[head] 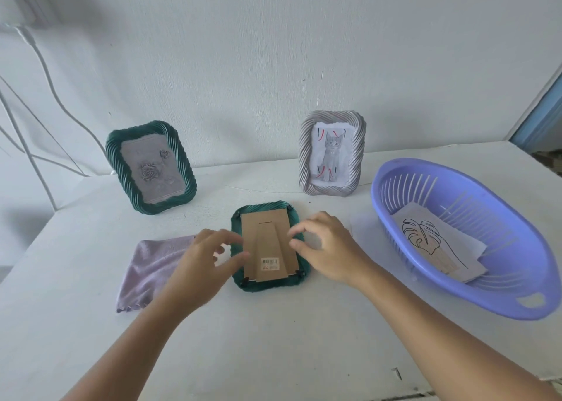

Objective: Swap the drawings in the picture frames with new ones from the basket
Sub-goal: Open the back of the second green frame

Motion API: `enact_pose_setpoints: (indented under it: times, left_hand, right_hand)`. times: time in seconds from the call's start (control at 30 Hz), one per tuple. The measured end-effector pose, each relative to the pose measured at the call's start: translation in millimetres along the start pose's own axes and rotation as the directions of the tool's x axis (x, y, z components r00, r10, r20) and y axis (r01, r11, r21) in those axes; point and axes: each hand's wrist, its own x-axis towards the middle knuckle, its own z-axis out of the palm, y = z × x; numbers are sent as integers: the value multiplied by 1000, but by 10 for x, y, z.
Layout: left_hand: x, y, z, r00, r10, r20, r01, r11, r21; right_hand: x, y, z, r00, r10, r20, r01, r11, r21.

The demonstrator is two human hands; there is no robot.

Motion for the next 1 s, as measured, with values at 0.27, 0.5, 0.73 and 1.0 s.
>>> enact_pose_setpoints:
  times: [0.27, 0.5, 0.73, 1.0]
  left_hand:
    - [-200, -86, 12, 982, 14, 190, 14, 990, -142]
    - [-196, -92, 5, 981, -3, 195, 31, 990, -139]
    - [-163, -66, -39, 961, 12, 278, 16, 995, -98]
    - [-172, -46, -35, 954, 35, 298, -14, 997, -72]
  right_hand:
    - [-171, 69, -79, 964, -34, 264, 12, 996, 87]
    - [-139, 132, -41, 963, -45, 265, 22, 996, 88]
    - [-125, 129, -37, 960, -31, 278, 4, 995, 99]
    - [-129, 106, -68, 952, -29, 304, -5, 994, 111]
